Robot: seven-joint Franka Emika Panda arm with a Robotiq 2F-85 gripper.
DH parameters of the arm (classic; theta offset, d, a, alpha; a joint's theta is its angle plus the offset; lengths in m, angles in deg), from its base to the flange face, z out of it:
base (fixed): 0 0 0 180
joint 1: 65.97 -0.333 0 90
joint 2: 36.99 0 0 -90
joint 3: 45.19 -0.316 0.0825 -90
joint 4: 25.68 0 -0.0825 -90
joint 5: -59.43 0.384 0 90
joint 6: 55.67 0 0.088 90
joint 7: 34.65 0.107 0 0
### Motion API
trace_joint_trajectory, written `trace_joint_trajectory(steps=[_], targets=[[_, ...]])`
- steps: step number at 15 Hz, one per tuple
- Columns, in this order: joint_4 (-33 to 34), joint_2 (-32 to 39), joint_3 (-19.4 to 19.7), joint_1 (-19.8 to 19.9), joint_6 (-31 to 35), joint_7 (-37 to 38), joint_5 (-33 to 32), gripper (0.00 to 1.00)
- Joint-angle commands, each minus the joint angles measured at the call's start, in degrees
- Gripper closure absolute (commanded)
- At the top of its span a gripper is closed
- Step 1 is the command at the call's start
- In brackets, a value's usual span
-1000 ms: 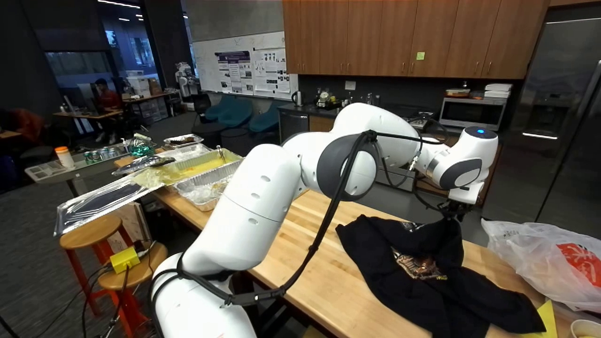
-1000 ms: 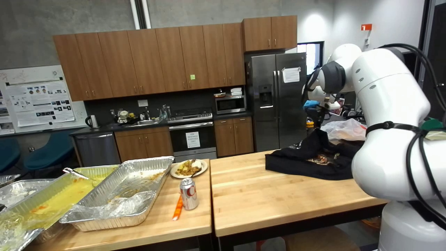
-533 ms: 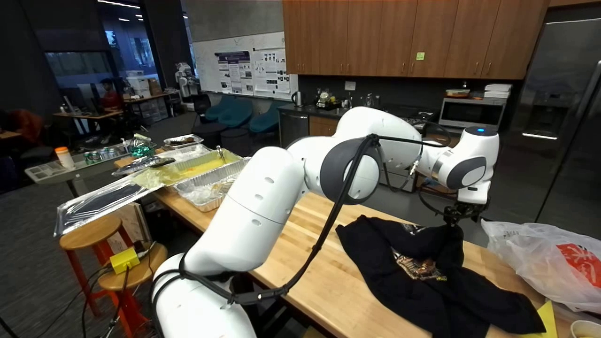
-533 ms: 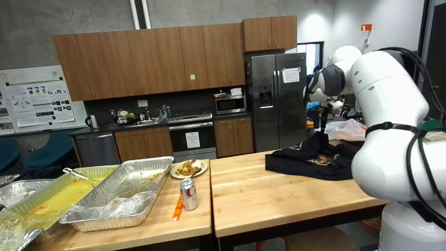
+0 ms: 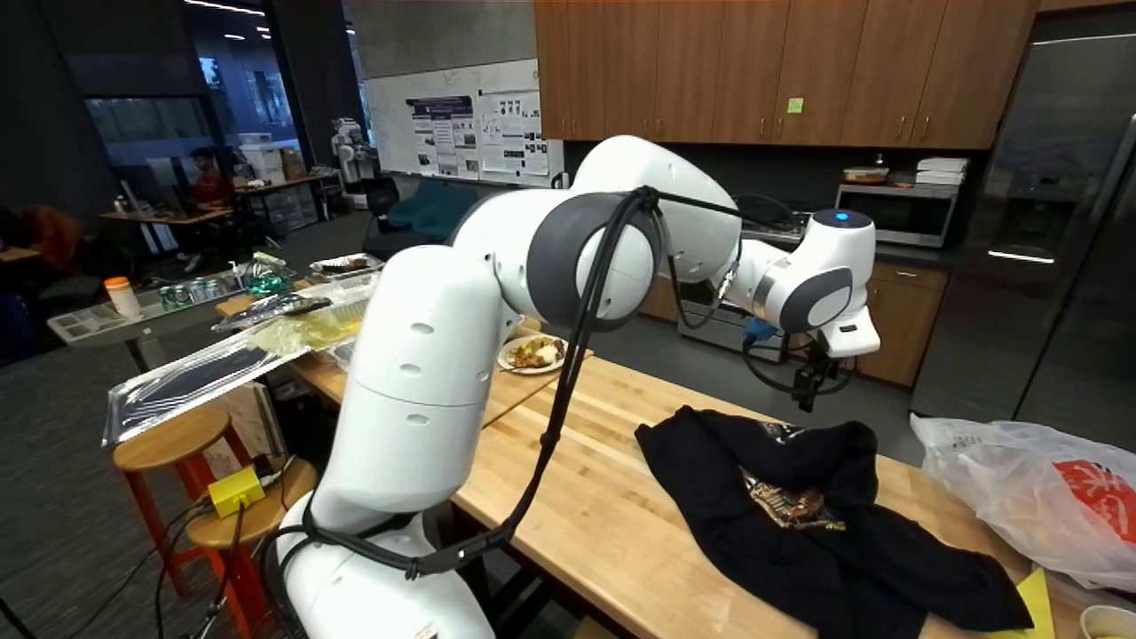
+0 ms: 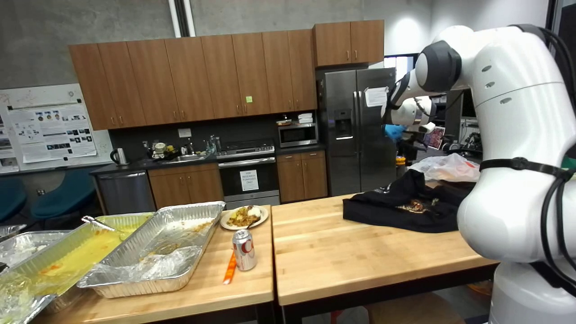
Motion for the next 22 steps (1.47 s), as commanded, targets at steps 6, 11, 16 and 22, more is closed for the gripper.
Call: trace_joint_trajectory(steps=[6, 11, 16, 22], targets=[[-18.86, -9.08, 0.44, -1.57, 5.34, -16.16, -6.34, 0.00], [-23.83, -11.01, 0.50, -1.68, 6.91, -19.07, -7.69, 0.00], [-24.10, -10.81, 0.66, -1.86, 8.24, -19.36, -8.53, 0.00], [-22.01, -7.41, -0.57, -1.34, 15.31, -21.02, -4.24, 0.00]])
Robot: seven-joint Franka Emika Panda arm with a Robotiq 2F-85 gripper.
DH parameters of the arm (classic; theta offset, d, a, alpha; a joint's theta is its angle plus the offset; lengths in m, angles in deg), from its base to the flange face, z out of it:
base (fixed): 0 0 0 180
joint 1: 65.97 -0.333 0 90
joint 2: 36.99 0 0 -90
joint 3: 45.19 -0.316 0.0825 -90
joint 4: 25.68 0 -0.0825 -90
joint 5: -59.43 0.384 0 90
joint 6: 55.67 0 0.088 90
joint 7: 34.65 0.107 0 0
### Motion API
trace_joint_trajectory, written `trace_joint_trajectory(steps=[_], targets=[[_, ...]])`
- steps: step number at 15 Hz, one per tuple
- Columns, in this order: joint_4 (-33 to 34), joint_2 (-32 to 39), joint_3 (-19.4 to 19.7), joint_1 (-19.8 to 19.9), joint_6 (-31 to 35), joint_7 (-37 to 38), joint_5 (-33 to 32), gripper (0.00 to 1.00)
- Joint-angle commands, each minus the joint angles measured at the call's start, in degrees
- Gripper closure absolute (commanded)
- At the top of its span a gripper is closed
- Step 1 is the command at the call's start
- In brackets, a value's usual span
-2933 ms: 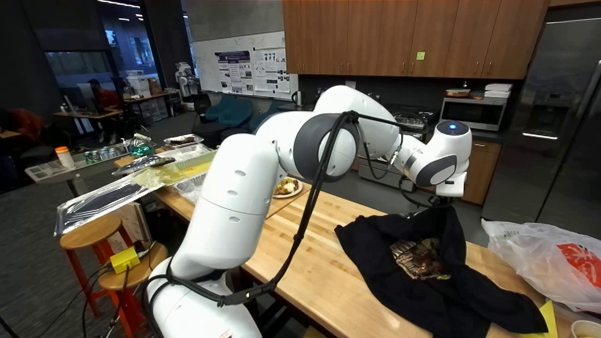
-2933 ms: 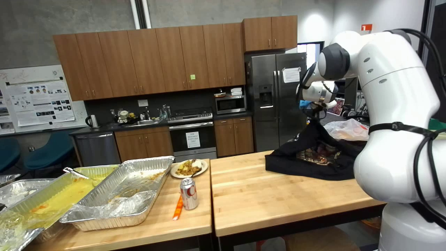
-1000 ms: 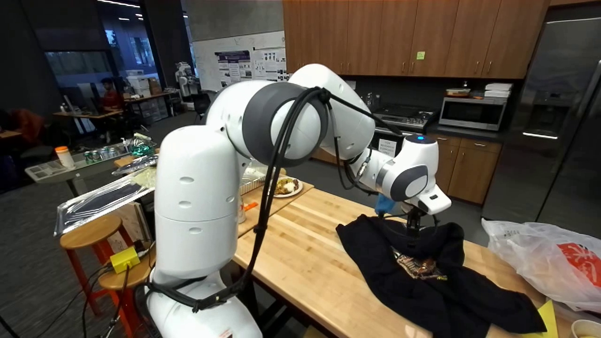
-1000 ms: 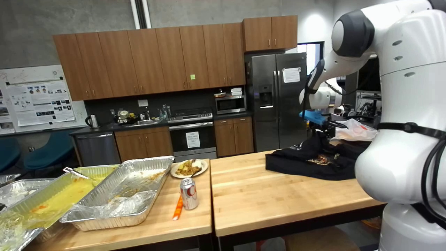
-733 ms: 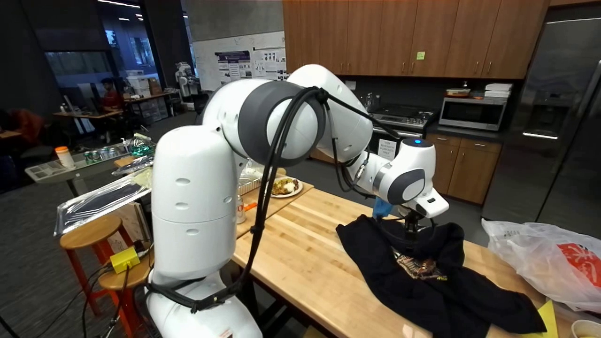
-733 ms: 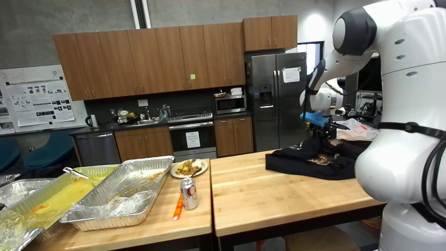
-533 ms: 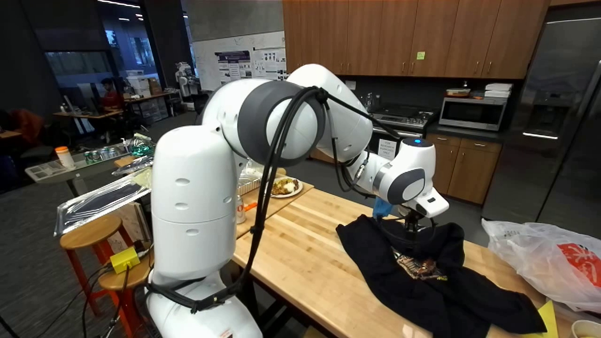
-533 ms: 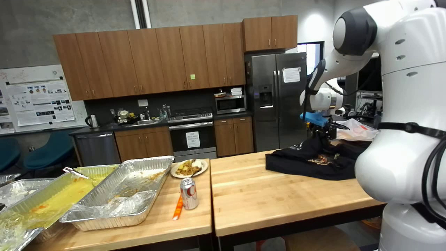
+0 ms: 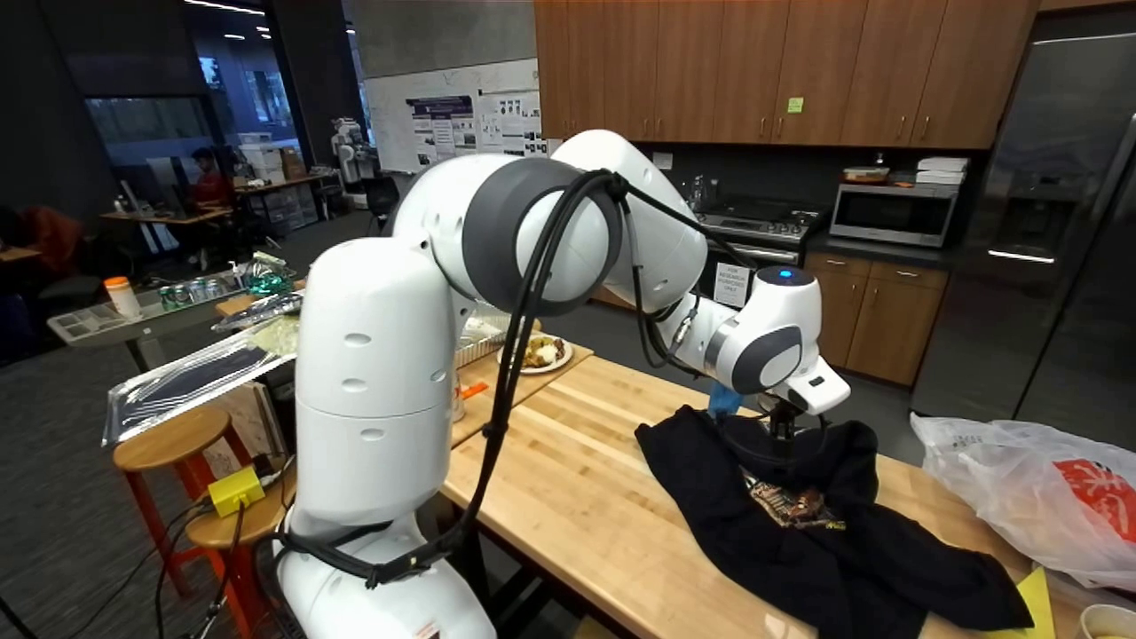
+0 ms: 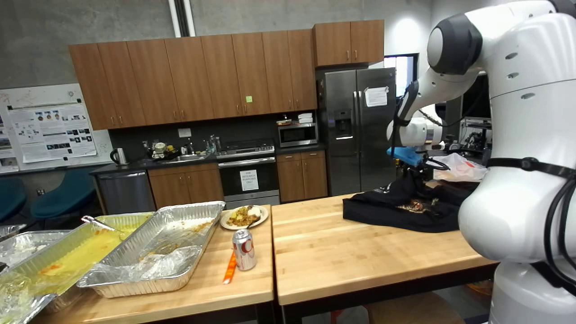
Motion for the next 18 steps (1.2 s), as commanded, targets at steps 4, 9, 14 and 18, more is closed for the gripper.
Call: trace_joint_trajectory(steps=[4, 9, 14, 18], targets=[[4.56, 5.17, -1.34, 0.01, 6.20, -3.84, 7.24, 0.00], [10.15, 10.65, -1.21, -0.53, 5.69, -5.07, 7.77, 0.00], [14.28, 15.46, -1.30, -0.55, 6.15, -6.37, 7.79, 0.00], [16.50, 18.13, -0.95, -0.76, 5.96, -6.35, 7.67, 0.00]])
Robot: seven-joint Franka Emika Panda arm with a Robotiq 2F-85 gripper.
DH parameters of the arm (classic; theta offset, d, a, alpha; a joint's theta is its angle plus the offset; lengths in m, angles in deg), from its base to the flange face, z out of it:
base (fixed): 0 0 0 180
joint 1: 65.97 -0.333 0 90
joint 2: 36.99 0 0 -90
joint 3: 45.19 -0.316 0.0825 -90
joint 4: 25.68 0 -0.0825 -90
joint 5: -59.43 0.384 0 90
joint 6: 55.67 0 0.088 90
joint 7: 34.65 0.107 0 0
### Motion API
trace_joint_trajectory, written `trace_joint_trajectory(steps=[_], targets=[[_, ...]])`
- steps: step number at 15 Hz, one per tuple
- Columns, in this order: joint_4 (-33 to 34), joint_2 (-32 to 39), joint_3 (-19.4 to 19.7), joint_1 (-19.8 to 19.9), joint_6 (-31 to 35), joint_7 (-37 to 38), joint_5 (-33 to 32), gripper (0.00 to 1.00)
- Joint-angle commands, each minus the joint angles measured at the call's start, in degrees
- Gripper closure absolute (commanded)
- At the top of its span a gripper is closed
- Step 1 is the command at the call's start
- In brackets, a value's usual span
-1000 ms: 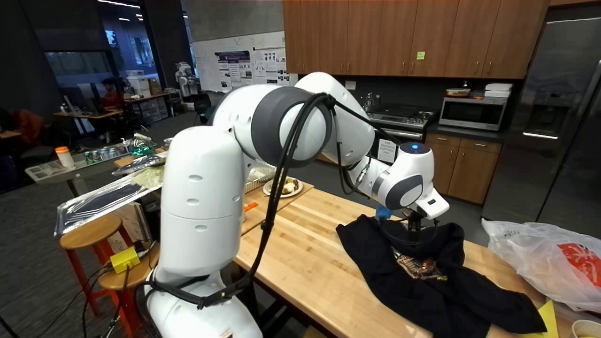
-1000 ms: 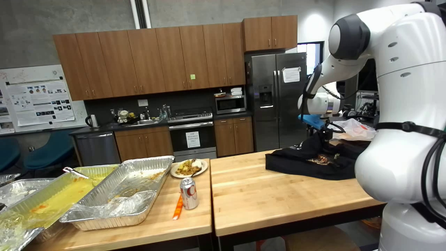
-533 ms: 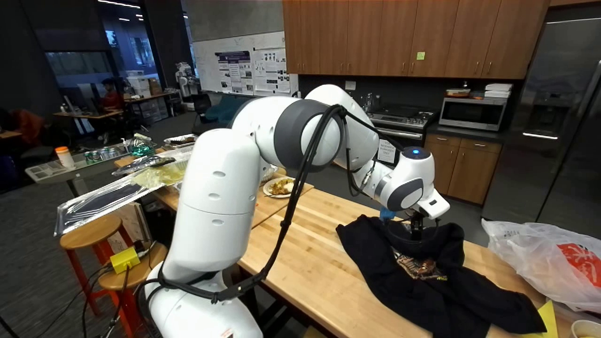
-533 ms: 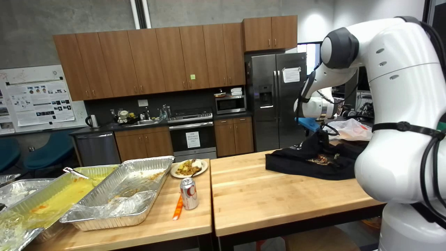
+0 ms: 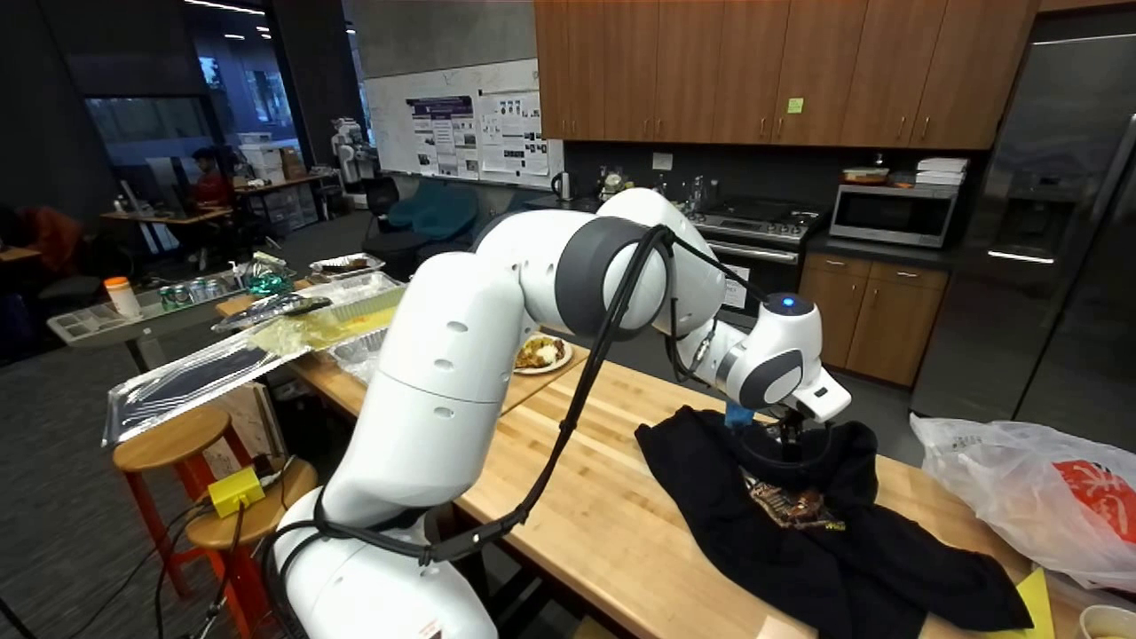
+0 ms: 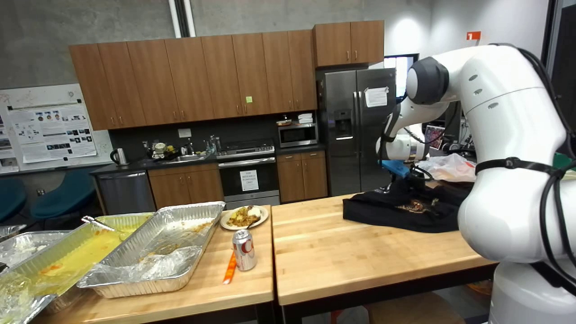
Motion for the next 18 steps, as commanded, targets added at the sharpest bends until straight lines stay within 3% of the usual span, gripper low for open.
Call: trace_joint_trajectory(steps=[1, 9, 18], targets=[[2.98, 2.53, 1.23, -0.81, -0.73, -0.66, 0.31, 0.00], [2.67, 1.99, 6.10, -4.13, -6.73, 2.07, -4.38, 0.00], [5.74, 3.68, 2.67, -2.45, -4.20, -1.15, -2.14, 0.00]])
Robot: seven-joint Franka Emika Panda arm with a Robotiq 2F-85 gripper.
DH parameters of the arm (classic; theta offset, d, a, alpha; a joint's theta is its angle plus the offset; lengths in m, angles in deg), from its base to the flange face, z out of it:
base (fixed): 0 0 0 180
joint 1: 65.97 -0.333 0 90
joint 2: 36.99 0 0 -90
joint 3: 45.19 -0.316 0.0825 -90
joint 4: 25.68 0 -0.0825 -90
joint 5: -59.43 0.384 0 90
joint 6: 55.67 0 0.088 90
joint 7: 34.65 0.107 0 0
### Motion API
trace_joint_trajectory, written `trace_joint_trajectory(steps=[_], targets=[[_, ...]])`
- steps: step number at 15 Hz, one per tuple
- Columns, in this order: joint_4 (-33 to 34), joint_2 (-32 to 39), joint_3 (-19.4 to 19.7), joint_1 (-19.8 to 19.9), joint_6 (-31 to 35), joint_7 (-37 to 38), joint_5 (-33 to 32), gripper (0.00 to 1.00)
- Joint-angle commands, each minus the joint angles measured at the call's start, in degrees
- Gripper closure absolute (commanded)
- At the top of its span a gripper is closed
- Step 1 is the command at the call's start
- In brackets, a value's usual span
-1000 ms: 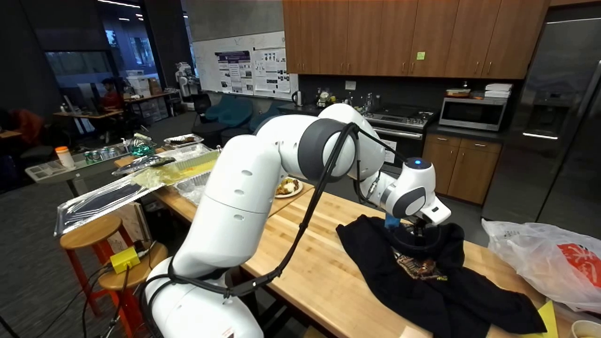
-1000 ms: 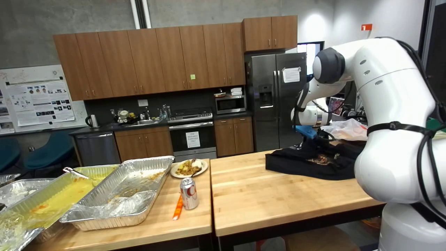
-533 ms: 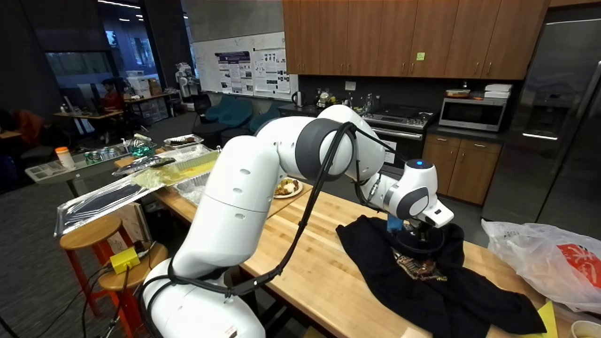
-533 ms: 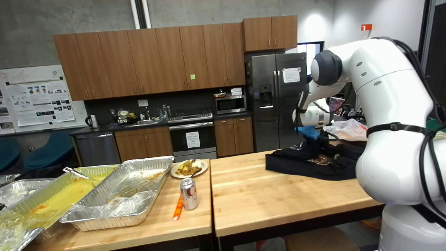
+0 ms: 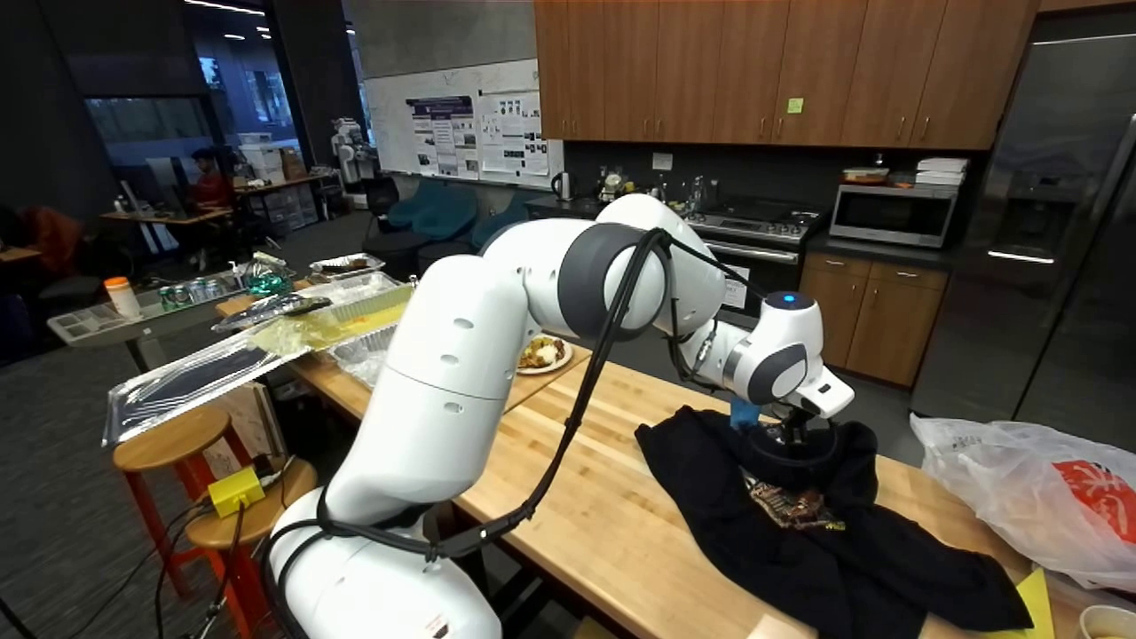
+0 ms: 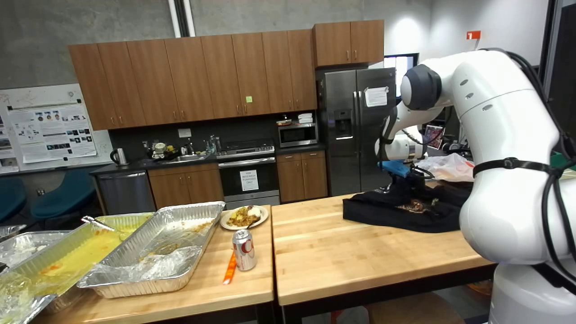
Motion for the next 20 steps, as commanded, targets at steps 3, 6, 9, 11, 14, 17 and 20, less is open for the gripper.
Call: trace_joint_trajectory(steps=[3, 6, 9, 11, 14, 17, 20], targets=[[2.90, 2.16, -2.21, 0.95, 1.81, -2.58, 1.96, 0.00], [4.91, 4.62, -2.30, 1.15, 2.22, -2.98, 2.34, 0.00], [6.13, 5.87, -2.05, 1.26, 1.36, -2.83, 2.70, 0.00], [5.71, 5.65, -1.89, 1.17, 1.32, -3.10, 2.48, 0.25], [6.33, 5.74, -1.79, 1.27, 1.04, -3.37, 2.51, 0.39], [7.00, 5.66, -1.72, 1.14, 1.05, -3.52, 2.37, 0.63], [7.46, 5.60, -1.71, 0.90, 1.10, -3.18, 2.42, 0.87]])
